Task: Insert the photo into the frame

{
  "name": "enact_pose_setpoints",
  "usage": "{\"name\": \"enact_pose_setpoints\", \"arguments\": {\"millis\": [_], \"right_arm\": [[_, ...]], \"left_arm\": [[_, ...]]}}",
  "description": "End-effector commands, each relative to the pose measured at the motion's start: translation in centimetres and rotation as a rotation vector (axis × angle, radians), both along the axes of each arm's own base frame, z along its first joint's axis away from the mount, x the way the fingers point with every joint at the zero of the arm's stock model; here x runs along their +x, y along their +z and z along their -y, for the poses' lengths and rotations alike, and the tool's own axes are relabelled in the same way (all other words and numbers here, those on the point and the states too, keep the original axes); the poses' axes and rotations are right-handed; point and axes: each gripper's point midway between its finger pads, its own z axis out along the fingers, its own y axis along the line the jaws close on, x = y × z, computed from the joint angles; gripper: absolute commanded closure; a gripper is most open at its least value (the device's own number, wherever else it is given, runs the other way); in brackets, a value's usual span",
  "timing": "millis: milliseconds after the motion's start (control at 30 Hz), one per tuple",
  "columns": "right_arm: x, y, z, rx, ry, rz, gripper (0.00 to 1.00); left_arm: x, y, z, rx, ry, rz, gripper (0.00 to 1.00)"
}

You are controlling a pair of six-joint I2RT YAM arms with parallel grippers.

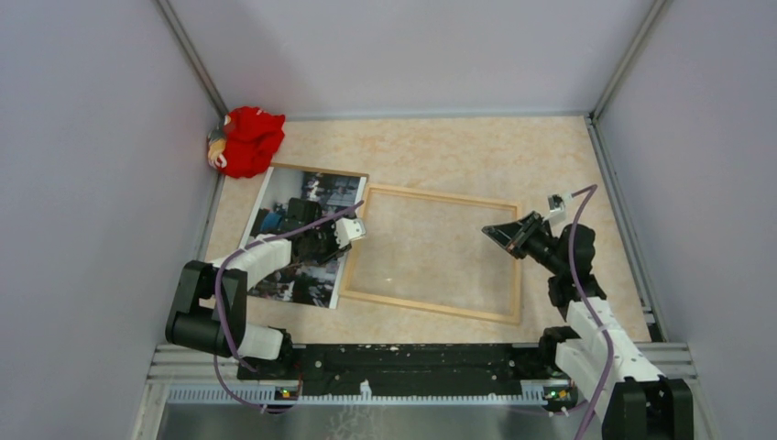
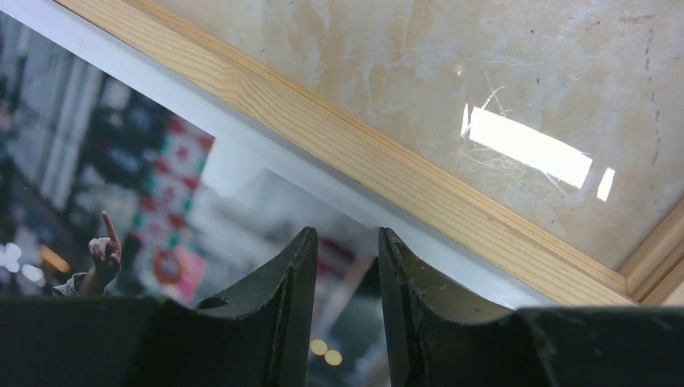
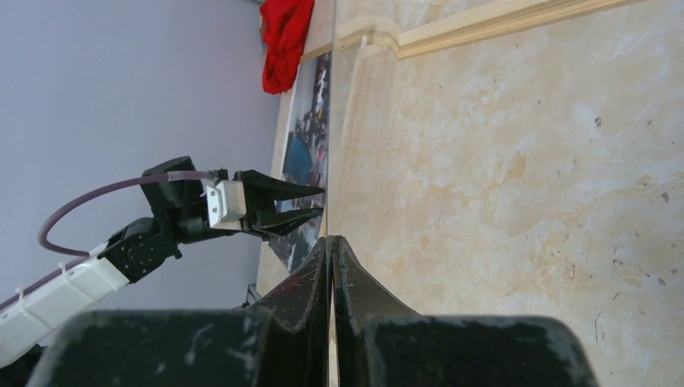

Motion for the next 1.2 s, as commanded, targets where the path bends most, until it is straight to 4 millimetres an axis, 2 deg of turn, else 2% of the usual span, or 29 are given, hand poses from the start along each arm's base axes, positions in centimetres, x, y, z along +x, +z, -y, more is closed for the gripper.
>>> {"name": "enact_pose_setpoints", "arguments": {"millis": [0,300,433,600,700,867,1067,1167], "right_arm": [[0.6,1.6,0.1,0.016,-0.012,0.079,1.0],[0.8,1.5,0.0,-0.001,0.003,0.068,1.0],[0.7,0.7,0.1,-0.011,0.001,0.049,1.0],[1.1,-0.4,0.7,-0.107,-0.01,0.007,1.0],[1.3,-0.9,1.1,-0.171,-0.012,-0.019,0.97],[1.3,-2.6,1.7,-0.23,-0.021,-0.073,0.78],[1.0,-4.1,2.6,-0.341,-0.044,-0.12,0.46],[1.1,-4.7,2.9,-0.414,-0.052,-0.147,0.37]], "left_arm": [[-1.8,-1.1,0.7,-0.019,-0.056,-0.049,0.59],[-2.0,-1.1,0.8,-0.015,-0.062,-0.051,0.59],[-2.0,-1.1,0.9,-0.019,-0.063,-0.053,0.59],[-1.9,-1.1,0.9,-0.017,-0.063,-0.052,0.59],[-2.0,-1.1,0.8,-0.017,-0.058,-0.055,0.58],[-2.0,-1.1,0.8,-0.015,-0.055,-0.056,0.58],[-1.9,-1.0,0.8,-0.017,-0.053,-0.059,0.58],[-2.0,-1.0,0.9,-0.019,-0.053,-0.062,0.58]]}}
